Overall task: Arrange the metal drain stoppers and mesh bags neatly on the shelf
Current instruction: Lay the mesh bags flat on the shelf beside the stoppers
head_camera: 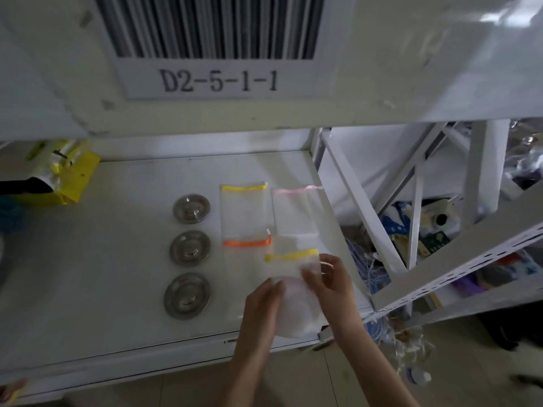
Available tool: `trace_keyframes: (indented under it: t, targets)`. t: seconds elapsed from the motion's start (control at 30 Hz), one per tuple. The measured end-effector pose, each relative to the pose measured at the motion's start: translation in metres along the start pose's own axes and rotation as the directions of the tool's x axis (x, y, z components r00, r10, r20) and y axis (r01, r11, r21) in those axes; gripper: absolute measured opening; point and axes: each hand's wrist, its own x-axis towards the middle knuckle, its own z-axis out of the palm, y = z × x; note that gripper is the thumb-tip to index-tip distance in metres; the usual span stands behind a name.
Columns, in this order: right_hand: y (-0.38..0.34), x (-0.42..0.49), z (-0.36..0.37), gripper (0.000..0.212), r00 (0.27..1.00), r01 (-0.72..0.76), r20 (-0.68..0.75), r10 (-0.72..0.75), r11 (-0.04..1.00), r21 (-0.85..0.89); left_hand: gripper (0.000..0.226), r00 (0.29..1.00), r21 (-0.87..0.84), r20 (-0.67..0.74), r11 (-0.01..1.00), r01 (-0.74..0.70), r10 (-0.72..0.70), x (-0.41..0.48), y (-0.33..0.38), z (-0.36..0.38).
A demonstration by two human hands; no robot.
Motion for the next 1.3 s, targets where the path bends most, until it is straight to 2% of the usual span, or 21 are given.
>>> trace_keyframes:
  t: [0.07,0.1,0.13,0.17,0.2,0.23,0.27,0.3,0.33,0.37,0.4,0.47,0.6,0.77,0.83,0.93,1.0,1.1,1.13,1.2,1.3]
  targets:
    - [0.002,-0.006,-0.001,0.035,0.99,0.095,-0.081,-0.111,0.979,-0.18,0.025,0.97,0.176,-0.136,0.968,-0.177,0.202,0.0,-0.003,0.008]
    - [-0.001,-0.01,-0.001,0.033,0.985,0.14,-0.072,-0.155,0.974,-0.18,0.019,0.943,0.303,-0.175,0.927,-0.221,0.282,-0.001,-0.002,0.015]
    - [-0.005,-0.015,0.0,0.029,0.986,0.162,-0.01,-0.164,0.981,-0.106,0.013,0.93,0.342,-0.134,0.897,-0.281,0.342,-0.003,-0.003,0.025]
    - [-0.011,-0.02,0.002,0.028,0.986,0.147,0.082,-0.146,0.989,-0.011,0.014,0.949,0.371,0.0,0.881,-0.292,0.315,-0.01,-0.003,0.03]
    - [-0.017,-0.023,0.002,0.029,0.979,0.097,0.173,-0.112,0.991,0.093,0.023,0.951,0.482,0.04,0.827,-0.288,0.307,-0.011,-0.009,0.033]
    - [-0.023,-0.025,0.002,0.028,0.971,0.028,0.23,-0.069,0.984,0.179,0.031,0.942,0.738,0.093,0.613,-0.282,0.321,-0.01,-0.018,0.044]
    - [-0.027,-0.025,0.001,0.025,0.967,-0.059,0.254,-0.009,0.965,0.255,0.04,0.953,0.934,0.146,0.281,-0.221,0.263,-0.008,-0.029,0.054]
    - [-0.029,-0.022,-0.001,0.023,0.964,-0.147,0.258,0.064,0.937,0.317,0.045,0.959,0.951,0.163,0.222,-0.215,0.232,-0.002,-0.034,0.057]
    - [-0.03,-0.017,-0.003,0.022,0.958,-0.217,0.254,0.134,0.916,0.338,0.046,0.935,0.851,0.217,0.416,-0.322,0.279,0.0,-0.038,0.059]
    - [-0.027,-0.01,-0.005,0.022,0.952,-0.261,0.242,0.187,0.91,0.323,0.049,0.913,0.778,0.242,0.496,-0.385,0.329,-0.002,-0.033,0.061]
    - [-0.024,-0.001,-0.007,0.023,0.946,-0.293,0.225,0.232,0.91,0.293,0.053,0.871,0.815,0.291,0.375,-0.442,0.396,-0.001,-0.027,0.054]
    - [-0.011,0.021,-0.009,0.026,0.935,-0.336,0.192,0.299,0.92,0.202,0.056,0.822,0.833,0.36,0.244,-0.496,0.441,0.002,-0.035,0.049]
    - [0.008,0.057,-0.002,0.03,0.923,-0.278,0.23,0.307,0.948,-0.153,0.066,0.883,0.833,0.359,0.322,-0.45,0.303,0.006,-0.059,0.056]
    - [0.026,0.087,0.003,0.026,0.969,-0.135,0.135,0.205,0.906,-0.402,0.077,0.868,0.81,0.383,0.337,-0.48,0.316,0.014,-0.076,0.059]
    - [0.029,0.091,0.0,0.028,0.99,-0.091,0.052,0.13,0.879,-0.468,0.076,0.858,0.796,0.392,0.345,-0.497,0.333,0.013,-0.076,0.063]
    - [0.027,0.087,-0.004,0.009,0.996,-0.08,-0.073,0.055,0.911,-0.406,0.073,0.865,0.818,0.403,0.308,-0.487,0.297,0.015,-0.079,0.068]
    - [0.027,0.084,-0.006,0.024,0.985,-0.074,-0.171,0.01,0.926,-0.37,0.071,0.882,0.84,0.393,0.289,-0.459,0.258,0.016,-0.083,0.072]
    - [0.033,0.076,-0.009,0.055,0.928,0.004,-0.309,-0.209,0.834,-0.552,0.072,0.902,0.877,0.352,0.249,-0.411,0.249,0.016,-0.085,0.077]
    - [0.032,0.07,-0.009,0.055,0.907,0.064,-0.303,-0.294,0.805,-0.59,0.073,0.908,0.889,0.341,0.23,-0.396,0.243,0.016,-0.085,0.08]
    - [0.032,0.059,-0.009,0.046,0.909,0.211,-0.152,-0.389,0.741,-0.637,0.075,0.917,0.91,0.326,0.187,-0.37,0.228,0.016,-0.087,0.085]
    - [0.042,0.046,-0.008,0.04,0.94,0.314,0.157,-0.303,0.586,-0.747,0.072,0.929,0.927,0.309,0.153,-0.342,0.203,0.014,-0.092,0.095]
